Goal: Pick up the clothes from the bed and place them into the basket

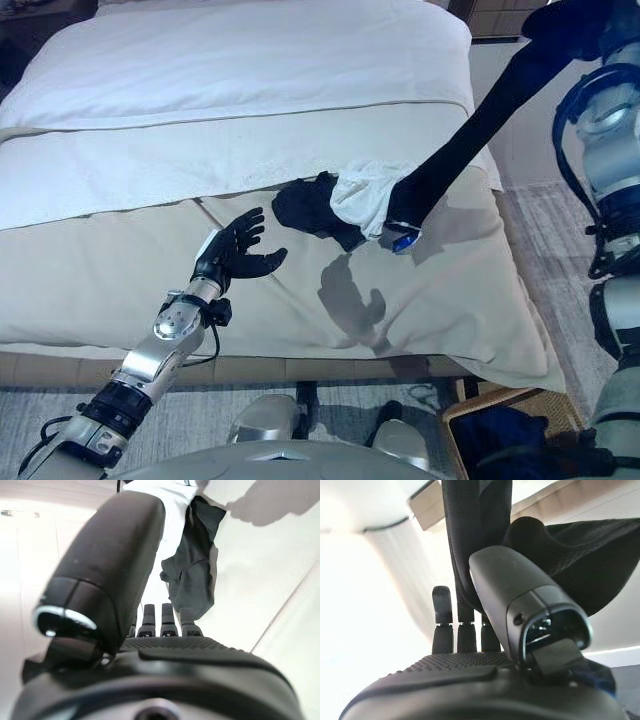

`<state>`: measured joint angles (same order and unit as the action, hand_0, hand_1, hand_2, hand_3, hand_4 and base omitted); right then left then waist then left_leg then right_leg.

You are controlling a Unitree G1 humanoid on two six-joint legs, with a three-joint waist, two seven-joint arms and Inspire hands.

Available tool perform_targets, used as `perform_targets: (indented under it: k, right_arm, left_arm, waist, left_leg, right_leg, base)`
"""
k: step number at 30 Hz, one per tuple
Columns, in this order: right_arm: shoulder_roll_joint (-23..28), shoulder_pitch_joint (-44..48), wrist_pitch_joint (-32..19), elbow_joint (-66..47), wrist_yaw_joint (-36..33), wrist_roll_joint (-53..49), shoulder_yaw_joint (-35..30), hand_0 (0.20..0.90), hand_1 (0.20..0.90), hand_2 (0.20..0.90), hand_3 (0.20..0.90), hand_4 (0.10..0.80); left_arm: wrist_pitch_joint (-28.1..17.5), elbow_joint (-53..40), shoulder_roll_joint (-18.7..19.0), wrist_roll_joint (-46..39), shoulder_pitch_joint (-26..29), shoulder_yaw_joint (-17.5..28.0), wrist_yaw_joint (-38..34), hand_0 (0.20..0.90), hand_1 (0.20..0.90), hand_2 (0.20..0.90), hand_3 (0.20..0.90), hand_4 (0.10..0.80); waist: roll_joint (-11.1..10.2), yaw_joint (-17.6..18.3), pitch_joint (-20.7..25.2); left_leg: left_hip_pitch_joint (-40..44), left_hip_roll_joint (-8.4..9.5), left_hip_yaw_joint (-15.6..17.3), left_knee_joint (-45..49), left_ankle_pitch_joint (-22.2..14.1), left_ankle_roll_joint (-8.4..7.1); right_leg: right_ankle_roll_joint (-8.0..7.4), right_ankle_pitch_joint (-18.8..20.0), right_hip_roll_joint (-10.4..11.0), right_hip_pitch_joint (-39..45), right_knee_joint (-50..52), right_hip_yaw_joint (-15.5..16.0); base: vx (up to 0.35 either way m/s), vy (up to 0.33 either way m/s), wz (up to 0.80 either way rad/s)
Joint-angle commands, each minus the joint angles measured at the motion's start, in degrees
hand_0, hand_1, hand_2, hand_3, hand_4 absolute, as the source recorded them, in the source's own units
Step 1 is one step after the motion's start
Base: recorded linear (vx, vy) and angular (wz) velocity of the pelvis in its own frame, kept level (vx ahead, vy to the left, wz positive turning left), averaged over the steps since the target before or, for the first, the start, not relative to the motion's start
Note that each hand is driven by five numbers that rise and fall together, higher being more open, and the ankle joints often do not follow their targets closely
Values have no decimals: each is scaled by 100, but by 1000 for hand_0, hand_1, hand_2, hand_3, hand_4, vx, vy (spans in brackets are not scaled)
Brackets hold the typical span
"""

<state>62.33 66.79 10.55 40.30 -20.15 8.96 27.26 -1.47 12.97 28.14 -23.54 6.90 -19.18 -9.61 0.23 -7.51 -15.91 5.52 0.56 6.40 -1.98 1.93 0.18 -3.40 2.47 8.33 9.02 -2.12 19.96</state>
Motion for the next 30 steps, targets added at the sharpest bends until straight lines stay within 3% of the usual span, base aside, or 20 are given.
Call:
perform_targets:
  k: [1, 11, 22, 25, 30]
  right_arm:
    - [781, 1650, -22, 33, -766, 14, 891, 300, 300, 300, 200, 100]
    - [1289, 3678, 89, 436, -1127, -627, 2465, 300, 300, 300, 200, 100]
    - [1404, 4831, 312, 574, -1556, -755, 3340, 300, 300, 300, 200, 100]
    - [1434, 5307, 297, 665, -1344, -1014, 3595, 300, 300, 300, 200, 100]
    - [1346, 5231, 387, 264, -861, -774, 3629, 300, 300, 300, 200, 100]
  left_arm:
    - [-618, -9, 273, 85, -67, -223, -24, 900, 900, 900, 900, 800]
    - [-660, 117, 322, 36, -325, -137, 97, 900, 900, 900, 900, 800]
    - [-640, 151, 360, 4, -531, 19, 83, 900, 900, 900, 900, 800]
    - [-577, 110, 409, -24, -528, 108, 108, 900, 900, 900, 900, 800]
    - [-515, 163, 324, 36, -483, 222, 171, 900, 900, 900, 900, 800]
  waist:
    - [-386, 64, 1193]
    - [-602, 257, 1442]
    - [-696, 323, 1583]
    - [-711, 331, 1579]
    - [-723, 332, 1564]
  left_leg:
    - [77, -101, 120, -171, -429, -136]
    - [153, -133, 339, -254, -440, -195]
    - [193, -131, 373, -296, -402, -218]
    - [171, -124, 368, -288, -412, -227]
    - [149, -113, 351, -280, -400, -218]
  right_leg:
    - [-244, -316, -44, -295, 260, -131]
    - [-216, -256, -198, -200, -34, -254]
    - [-234, -220, -237, -132, -114, -252]
    - [-252, -234, -226, -153, -90, -247]
    - [-264, -229, -216, -192, -69, -257]
  base:
    - [35, -27, -18]
    - [51, -17, -6]
    - [48, 1, -7]
    - [10, -3, 0]
    - [4, 2, -1]
